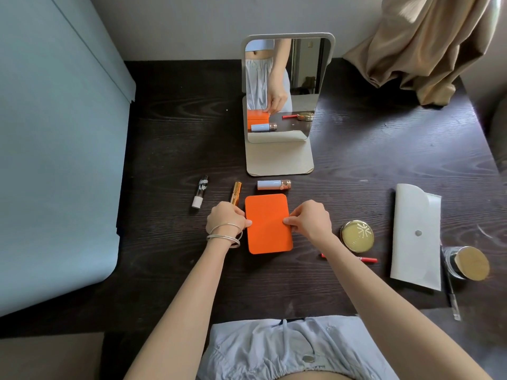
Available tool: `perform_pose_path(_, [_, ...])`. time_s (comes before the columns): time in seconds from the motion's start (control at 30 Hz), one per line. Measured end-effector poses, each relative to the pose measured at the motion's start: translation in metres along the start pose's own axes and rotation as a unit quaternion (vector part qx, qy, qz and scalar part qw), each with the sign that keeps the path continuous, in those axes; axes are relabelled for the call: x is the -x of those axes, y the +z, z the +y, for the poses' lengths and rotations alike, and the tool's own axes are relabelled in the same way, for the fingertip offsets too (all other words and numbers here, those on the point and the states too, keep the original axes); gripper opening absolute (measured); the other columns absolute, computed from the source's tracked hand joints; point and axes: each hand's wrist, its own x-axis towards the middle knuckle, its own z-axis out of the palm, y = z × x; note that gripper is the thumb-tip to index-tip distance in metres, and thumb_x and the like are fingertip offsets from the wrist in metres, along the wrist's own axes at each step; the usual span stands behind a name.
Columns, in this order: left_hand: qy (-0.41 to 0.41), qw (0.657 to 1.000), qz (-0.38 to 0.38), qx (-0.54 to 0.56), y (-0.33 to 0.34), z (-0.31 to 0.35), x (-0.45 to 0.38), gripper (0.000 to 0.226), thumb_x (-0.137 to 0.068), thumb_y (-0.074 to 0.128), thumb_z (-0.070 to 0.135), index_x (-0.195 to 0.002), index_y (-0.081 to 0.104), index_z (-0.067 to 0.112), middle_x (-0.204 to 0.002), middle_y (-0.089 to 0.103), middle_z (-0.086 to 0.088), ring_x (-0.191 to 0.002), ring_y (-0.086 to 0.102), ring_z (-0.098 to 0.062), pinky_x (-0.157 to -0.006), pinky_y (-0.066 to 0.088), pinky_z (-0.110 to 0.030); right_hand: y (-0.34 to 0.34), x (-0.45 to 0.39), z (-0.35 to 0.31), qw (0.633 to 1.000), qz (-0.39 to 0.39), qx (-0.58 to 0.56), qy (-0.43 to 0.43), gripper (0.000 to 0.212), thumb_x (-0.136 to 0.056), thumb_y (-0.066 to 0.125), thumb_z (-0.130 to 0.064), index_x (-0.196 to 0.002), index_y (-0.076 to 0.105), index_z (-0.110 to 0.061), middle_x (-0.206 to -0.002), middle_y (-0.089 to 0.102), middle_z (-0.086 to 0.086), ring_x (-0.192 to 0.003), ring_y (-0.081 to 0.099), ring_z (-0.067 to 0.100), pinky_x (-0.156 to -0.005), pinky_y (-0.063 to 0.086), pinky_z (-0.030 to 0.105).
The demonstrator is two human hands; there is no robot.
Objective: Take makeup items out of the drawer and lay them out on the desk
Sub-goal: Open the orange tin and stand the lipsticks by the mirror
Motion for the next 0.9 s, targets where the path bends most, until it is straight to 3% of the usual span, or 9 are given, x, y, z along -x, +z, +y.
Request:
perform_pose_path(0.2, [0.005, 1.000, 0.006, -0.003, 0.004, -0.002, 0.000, 0.030, -0.080, 0.072, 0.027, -0.109, 0.067, 0.021, -0.109, 0.067, -0.004, -0.102, 0.063, -0.021, -0.081, 0.052, -0.036, 0.004, 0.002, 0.001, 1.000, 0.013, 0.005, -0.010, 0.019, -0.083, 0.070, -0.028, -0.087, 0.074, -0.010, -0.081, 0.073, 0.007, -0.079, 0.069, 0.022, -0.079, 0.056, 0.038])
perform_pose_path(0.43, [0.006, 1.000, -0.004, 0.024, 0.012, -0.005, -0.001, 0.023, -0.082, 0.069, 0.026, -0.104, 0.068, 0.020, -0.101, 0.070, -0.005, -0.091, 0.068, -0.020, -0.082, 0.057, -0.040, 0.013, 0.010, 0.014, 1.000, -0.016, -0.012, -0.009, 0.036, -0.076, 0.076, -0.027, -0.109, 0.068, -0.013, -0.106, 0.069, 0.005, -0.094, 0.066, 0.021, -0.086, 0.053, 0.039])
perform_pose_path(0.6, [0.016, 0.999, -0.026, 0.023, 0.017, -0.004, 0.000, 0.023, -0.088, 0.062, 0.021, -0.108, 0.064, 0.011, -0.105, 0.068, -0.007, -0.088, 0.067, -0.018, -0.084, 0.056, -0.033, 0.007, 0.007, 0.020, 0.996, -0.054, -0.063, -0.011, 0.039, -0.075, 0.077, -0.029, -0.110, 0.069, -0.013, -0.108, 0.070, 0.004, -0.096, 0.066, 0.018, -0.090, 0.053, 0.036])
perform_pose_path(0.7, [0.020, 0.991, -0.090, 0.096, 0.019, -0.004, 0.009, 0.009, -0.086, 0.065, 0.022, -0.086, 0.062, 0.014, -0.102, 0.070, -0.011, -0.086, 0.070, -0.020, -0.087, 0.056, -0.036, 0.000, 0.014, 0.029, 0.991, -0.037, -0.125, -0.022, 0.039, -0.079, 0.074, -0.025, -0.115, 0.067, -0.014, -0.111, 0.069, 0.005, -0.100, 0.064, 0.017, -0.086, 0.052, 0.031])
perform_pose_path(0.77, [0.025, 0.980, -0.114, 0.164, 0.023, -0.001, 0.018, 0.015, -0.084, 0.068, 0.024, -0.081, 0.056, 0.016, -0.101, 0.071, -0.013, -0.084, 0.071, -0.022, -0.085, 0.057, -0.039, -0.008, 0.021, 0.034, 0.978, -0.021, -0.205, -0.026, 0.041, -0.078, 0.075, -0.022, -0.117, 0.064, -0.018, -0.108, 0.067, 0.004, -0.098, 0.063, 0.018, -0.079, 0.051, 0.028])
perform_pose_path(0.83, [0.023, 0.963, -0.129, 0.235, 0.027, 0.008, 0.024, 0.029, -0.081, 0.071, 0.026, -0.101, 0.053, 0.014, -0.113, 0.066, -0.012, -0.086, 0.071, -0.026, -0.083, 0.058, -0.042, -0.019, 0.026, 0.037, 0.957, -0.033, -0.287, -0.035, 0.043, -0.077, 0.076, -0.017, -0.117, 0.059, -0.023, -0.103, 0.061, 0.002, -0.095, 0.064, 0.022, -0.073, 0.055, 0.032])
perform_pose_path(0.9, [0.020, 0.940, -0.155, 0.305, 0.027, 0.022, 0.025, 0.063, -0.080, 0.073, 0.026, -0.131, 0.037, 0.020, -0.126, 0.056, -0.007, -0.093, 0.069, -0.030, -0.077, 0.059, -0.042, -0.035, 0.025, 0.041, 0.935, -0.060, -0.347, -0.036, 0.043, -0.079, 0.074, -0.011, -0.115, 0.057, -0.028, -0.105, 0.056, 0.008, -0.093, 0.066, 0.027, -0.070, 0.059, 0.038])
